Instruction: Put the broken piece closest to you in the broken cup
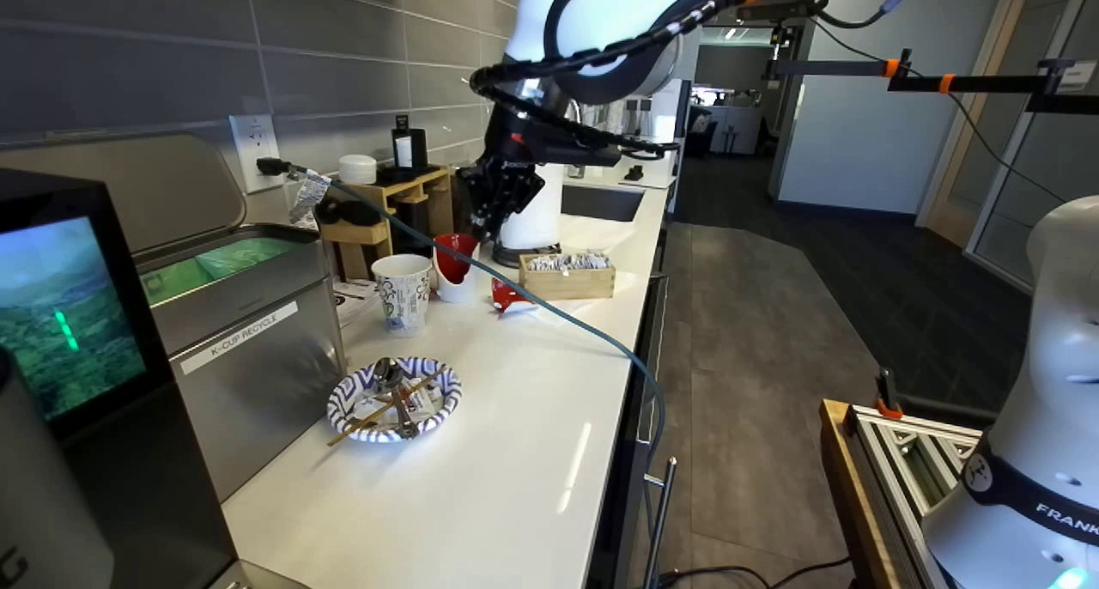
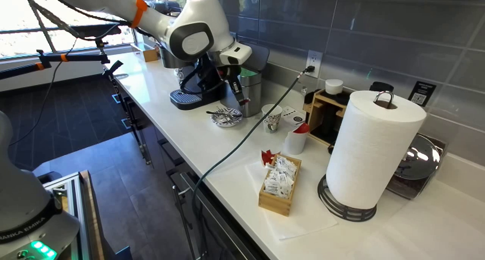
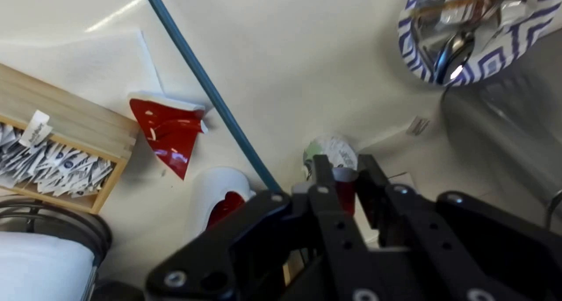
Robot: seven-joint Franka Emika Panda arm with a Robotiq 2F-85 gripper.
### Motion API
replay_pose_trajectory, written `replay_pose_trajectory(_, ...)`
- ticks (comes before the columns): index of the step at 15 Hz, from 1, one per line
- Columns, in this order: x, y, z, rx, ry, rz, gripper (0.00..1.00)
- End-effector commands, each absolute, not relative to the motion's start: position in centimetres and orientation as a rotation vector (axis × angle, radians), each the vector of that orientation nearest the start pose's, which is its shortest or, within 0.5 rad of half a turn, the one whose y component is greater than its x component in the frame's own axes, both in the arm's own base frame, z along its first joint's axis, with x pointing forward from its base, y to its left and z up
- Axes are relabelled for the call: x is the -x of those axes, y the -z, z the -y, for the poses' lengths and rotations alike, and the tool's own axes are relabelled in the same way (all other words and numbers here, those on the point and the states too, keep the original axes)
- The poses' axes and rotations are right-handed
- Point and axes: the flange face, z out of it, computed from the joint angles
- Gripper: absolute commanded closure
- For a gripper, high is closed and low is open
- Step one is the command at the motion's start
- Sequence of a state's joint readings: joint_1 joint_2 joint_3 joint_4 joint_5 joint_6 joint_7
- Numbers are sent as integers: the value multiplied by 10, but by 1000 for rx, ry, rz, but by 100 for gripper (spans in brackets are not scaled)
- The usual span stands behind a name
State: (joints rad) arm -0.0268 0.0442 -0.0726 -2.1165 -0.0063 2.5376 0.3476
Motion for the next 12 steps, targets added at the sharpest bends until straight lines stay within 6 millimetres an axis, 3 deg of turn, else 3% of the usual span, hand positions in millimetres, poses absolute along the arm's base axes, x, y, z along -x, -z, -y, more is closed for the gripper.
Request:
replay_pose_trajectory(1,-618,-422,89,2986,662,-860,95)
replay_pose_trajectory(3,-624,-418,108,2983,613,-939,95)
replay_pose_trajectory(4,-612,-422,95,2979,638,-863,95)
replay_pose_trajectory(5,-615,-420,102,2982,638,-876,80)
replay_pose_trajectory(7,-615,-419,102,2983,637,-874,80)
replay_pose_trajectory(8,-615,-421,99,2983,640,-867,95)
replay_pose_trajectory(12,-637,-419,129,2964,677,-1005,95)
